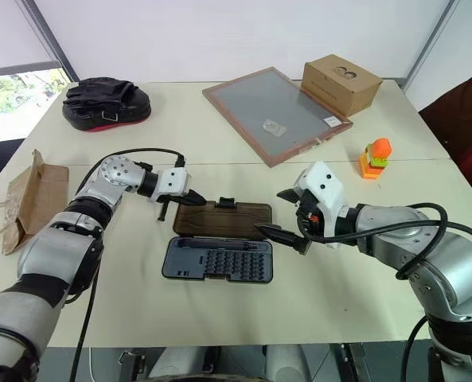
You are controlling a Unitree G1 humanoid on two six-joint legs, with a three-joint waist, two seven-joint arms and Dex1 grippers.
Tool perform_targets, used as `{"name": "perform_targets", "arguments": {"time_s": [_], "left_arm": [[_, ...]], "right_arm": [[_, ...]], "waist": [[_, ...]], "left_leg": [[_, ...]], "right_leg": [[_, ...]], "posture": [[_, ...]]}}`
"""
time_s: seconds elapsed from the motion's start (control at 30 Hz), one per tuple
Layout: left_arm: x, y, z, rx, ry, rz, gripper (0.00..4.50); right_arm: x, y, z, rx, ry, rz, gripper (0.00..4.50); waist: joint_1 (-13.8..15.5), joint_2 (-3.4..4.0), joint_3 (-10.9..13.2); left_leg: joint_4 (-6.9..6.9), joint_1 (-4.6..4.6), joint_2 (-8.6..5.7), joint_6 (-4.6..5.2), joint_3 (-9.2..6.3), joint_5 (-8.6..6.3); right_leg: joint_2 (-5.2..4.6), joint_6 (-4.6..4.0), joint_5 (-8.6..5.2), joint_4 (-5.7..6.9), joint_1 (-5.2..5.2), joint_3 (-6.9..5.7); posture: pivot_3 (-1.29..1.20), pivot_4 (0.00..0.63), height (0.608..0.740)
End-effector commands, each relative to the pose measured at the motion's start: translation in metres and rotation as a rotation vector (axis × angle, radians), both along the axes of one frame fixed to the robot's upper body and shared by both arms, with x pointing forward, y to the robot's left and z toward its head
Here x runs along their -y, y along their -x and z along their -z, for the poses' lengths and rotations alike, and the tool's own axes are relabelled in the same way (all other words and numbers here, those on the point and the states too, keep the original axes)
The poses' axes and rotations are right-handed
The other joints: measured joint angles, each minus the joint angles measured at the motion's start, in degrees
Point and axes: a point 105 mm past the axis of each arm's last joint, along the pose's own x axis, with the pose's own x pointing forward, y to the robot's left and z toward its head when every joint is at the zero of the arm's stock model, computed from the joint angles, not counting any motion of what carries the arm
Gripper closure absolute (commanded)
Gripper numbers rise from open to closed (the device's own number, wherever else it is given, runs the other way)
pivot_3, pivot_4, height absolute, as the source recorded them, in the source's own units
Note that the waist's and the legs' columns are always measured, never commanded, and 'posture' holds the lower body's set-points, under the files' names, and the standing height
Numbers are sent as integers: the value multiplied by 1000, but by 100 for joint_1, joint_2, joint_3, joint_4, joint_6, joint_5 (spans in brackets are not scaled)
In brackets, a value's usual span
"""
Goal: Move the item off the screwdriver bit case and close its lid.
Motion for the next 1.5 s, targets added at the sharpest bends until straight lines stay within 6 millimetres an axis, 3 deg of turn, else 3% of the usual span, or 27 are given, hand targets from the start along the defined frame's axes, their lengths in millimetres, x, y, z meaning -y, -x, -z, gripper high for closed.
{"name": "perform_targets", "arguments": {"time_s": [0.03, 0.23, 0.37, 0.5, 0.63, 0.83, 0.93, 1.17, 1.37, 1.5], "left_arm": [[-9, -4, -6, 19, -23, -28, 3036], [-6, -21, -35, 18, 175, -165, 36], [-9, -17, -84, -224, 463, -167, 36], [-25, 9, -120, -456, 578, -126, 36], [-40, 42, -116, -490, 565, -137, 36], [-34, 88, -81, -417, 548, -225, 36], [-31, 105, -74, -382, 557, -261, 896], [-25, 132, -68, -359, 538, -281, 4450], [-28, 140, -41, -365, 446, -291, 4450], [-38, 144, -12, -354, 348, -302, 4450]], "right_arm": [[-4, -1, -9, 52, -12, -12, 0], [-4, -4, -8, 52, -17, -11, 0], [-4, -2, -6, 33, -28, -21, 0], [-3, 0, -7, 19, -66, -30, 0], [1, -11, -11, 30, -117, 9, 0], [9, -38, -15, 63, -133, 94, 0], [9, -43, -14, 58, -128, 91, 0], [3, -50, -10, 41, -117, 51, 0], [3, -58, -3, 45, -88, 51, 0], [5, -64, -1, 60, -83, 69, 0]], "waist": [[1, -1, 0], [10, -1, 0], [-4, -6, 4], [-130, -5, 4], [-274, 2, 0], [-247, 1, 4], [-132, 1, 4], [-108, 2, 4], [-117, 7, 4], [-120, 7, 4]], "left_leg": [[0, -1, 0, 0, 0, 0], [0, 1, 0, 0, 0, 0], [6, -8, 0, 0, -2, 0], [11, -15, 2, 3, -7, -1], [0, 2, 4, 4, 0, -2], [-5, 11, 7, -4, -1, 1], [-6, 11, 6, -8, -2, 2], [-7, 11, 2, -8, -1, 2], [-10, 15, 3, -8, 2, 2], [-12, 14, 3, -8, 3, 2]], "right_leg": [[0, 0, 0, 0, 0, 0], [0, 0, 0, 0, 2, 0], [1, 0, 0, 1, -2, -4], [3, 3, -2, 4, -4, -6], [3, 5, -4, 11, -2, 14], [0, 2, -4, 12, -3, 23], [-2, 1, -3, 9, -3, 23], [-6, 0, -3, 2, 2, 19], [-4, -2, -3, 3, 2, 19], [-4, -3, -4, 0, 2, 19]], "posture": [[0, 150, 740], [0, 150, 740], [0, 150, 740], [0, 150, 740], [0, 150, 740], [0, 150, 740], [0, 150, 740], [0, 150, 740], [0, 150, 740], [0, 150, 740]]}}
